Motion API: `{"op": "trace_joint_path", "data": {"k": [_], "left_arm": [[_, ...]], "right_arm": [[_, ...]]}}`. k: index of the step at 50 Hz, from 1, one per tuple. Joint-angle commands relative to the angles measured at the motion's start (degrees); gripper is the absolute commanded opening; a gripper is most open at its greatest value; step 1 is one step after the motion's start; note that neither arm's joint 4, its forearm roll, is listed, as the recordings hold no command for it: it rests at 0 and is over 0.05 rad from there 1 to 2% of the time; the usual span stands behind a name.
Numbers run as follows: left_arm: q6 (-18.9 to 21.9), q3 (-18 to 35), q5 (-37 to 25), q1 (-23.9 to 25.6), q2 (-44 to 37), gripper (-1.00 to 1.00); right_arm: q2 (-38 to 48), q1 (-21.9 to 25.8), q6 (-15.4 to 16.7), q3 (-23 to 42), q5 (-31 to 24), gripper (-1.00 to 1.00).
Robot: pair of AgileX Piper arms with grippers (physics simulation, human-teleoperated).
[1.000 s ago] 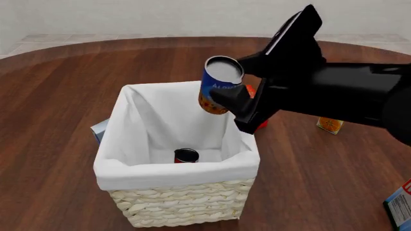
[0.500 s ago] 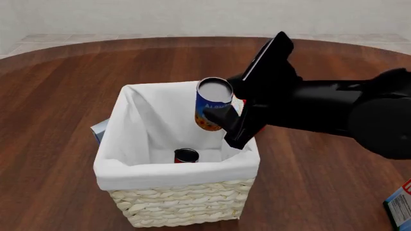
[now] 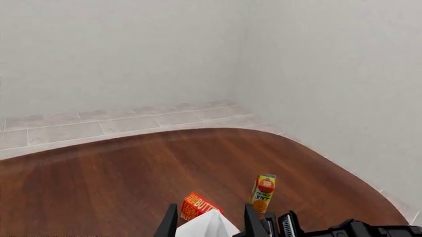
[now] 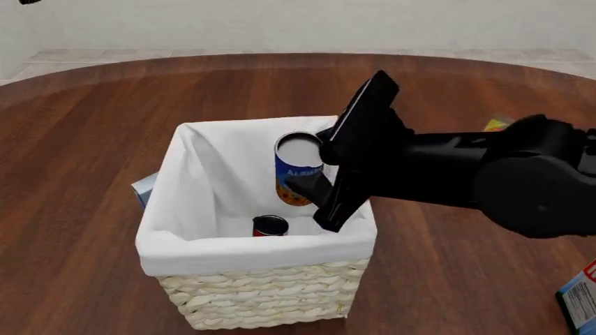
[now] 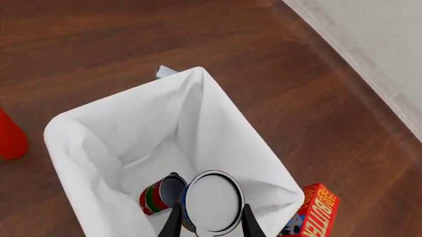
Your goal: Pick up the alphabet soup and the tomato sauce, and put them in the basket.
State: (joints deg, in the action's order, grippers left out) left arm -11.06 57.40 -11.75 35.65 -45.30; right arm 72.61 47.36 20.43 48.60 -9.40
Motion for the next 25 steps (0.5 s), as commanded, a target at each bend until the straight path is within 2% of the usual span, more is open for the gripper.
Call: {"op": "trace_joint_path", "data": {"k": [1, 5, 6, 25], "left_arm": [[-0.34, -0.79, 0.39, -0.45, 0.37, 1.00], [-0.45, -0.94, 0.52, -0.45, 0.40, 1.00], [-0.49, -1.02, 0.58, -0.46, 0.44, 1.00], [-0.92, -1.70, 1.04, -0.95, 0.70, 1.00]], "right_arm": [[1.01, 0.53, -1.30, 0.48, 0.56, -1.00], [1.17, 0.21, -1.10, 0.82, 0.51, -1.00], [1.36, 0.38, -1.22, 0.88, 0.36, 1.00], [1.86, 0.22, -1.32, 0.81, 0.70, 1.00]]}}
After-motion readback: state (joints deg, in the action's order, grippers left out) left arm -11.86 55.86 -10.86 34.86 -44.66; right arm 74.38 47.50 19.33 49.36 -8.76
